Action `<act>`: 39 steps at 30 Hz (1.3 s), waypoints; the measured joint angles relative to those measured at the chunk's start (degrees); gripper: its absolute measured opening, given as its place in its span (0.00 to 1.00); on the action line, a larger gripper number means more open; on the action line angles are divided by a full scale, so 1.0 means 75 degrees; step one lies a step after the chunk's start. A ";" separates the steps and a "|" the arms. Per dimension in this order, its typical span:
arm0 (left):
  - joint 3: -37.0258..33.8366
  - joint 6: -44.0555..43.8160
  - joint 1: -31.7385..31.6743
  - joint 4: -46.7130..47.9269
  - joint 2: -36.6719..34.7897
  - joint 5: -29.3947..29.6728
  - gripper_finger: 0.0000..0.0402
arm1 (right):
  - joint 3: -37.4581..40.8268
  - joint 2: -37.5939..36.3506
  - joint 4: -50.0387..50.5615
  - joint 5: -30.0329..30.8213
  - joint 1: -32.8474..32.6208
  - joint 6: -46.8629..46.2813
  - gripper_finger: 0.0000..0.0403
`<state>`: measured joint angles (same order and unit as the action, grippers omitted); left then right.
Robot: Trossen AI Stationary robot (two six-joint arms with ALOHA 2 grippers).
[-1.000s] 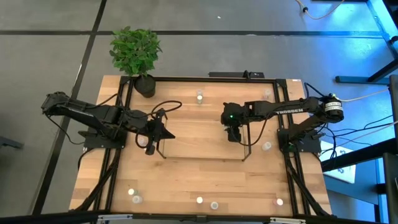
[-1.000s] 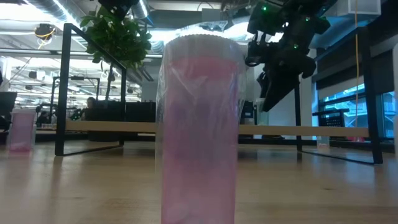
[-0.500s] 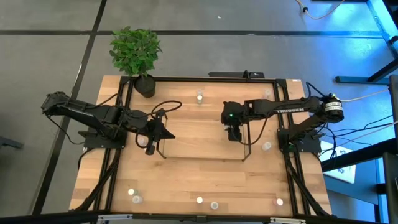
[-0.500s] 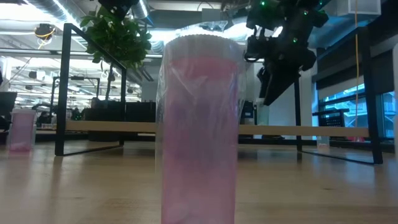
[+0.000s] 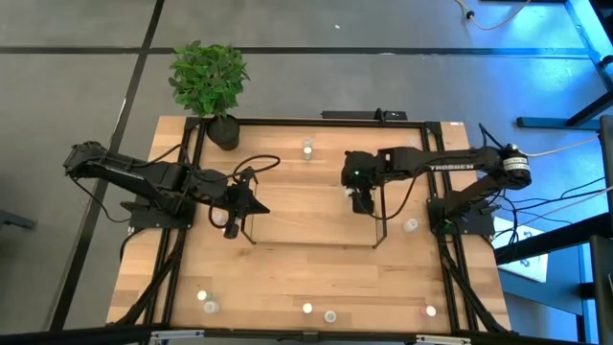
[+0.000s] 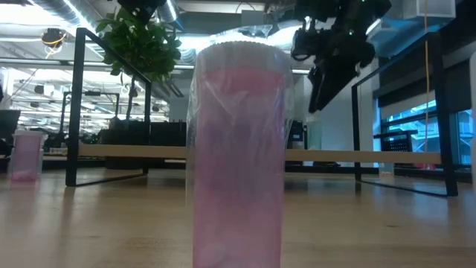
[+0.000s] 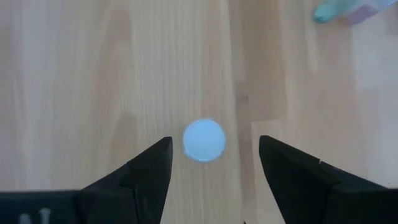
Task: Pick and place medicine bottles onto shelf by color
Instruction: Put the left pink pill bottle on the shelf
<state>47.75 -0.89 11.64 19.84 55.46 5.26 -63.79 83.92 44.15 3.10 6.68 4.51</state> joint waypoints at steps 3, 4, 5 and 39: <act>0.0000 0.0000 0.0000 0.0000 0.0000 0.0000 0.00 | -0.0141 -0.0285 0.0256 0.0040 0.0000 -0.0003 0.60; 0.0000 0.0000 0.0002 0.0002 0.0000 0.0000 0.00 | -0.0168 -0.0418 0.0326 0.0042 0.0000 -0.0024 0.60; 0.0000 0.0000 0.0000 0.0003 0.0000 0.0000 0.00 | -0.0184 -0.0571 0.0373 0.0045 0.0000 -0.0059 0.60; 0.0000 0.0000 0.0003 0.0002 -0.0001 0.0000 0.00 | -0.0189 -0.1717 -0.0437 0.0844 -0.1589 -0.0169 0.60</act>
<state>47.75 -0.89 11.66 19.85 55.45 5.26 -65.21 71.05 40.88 9.43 -5.24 3.24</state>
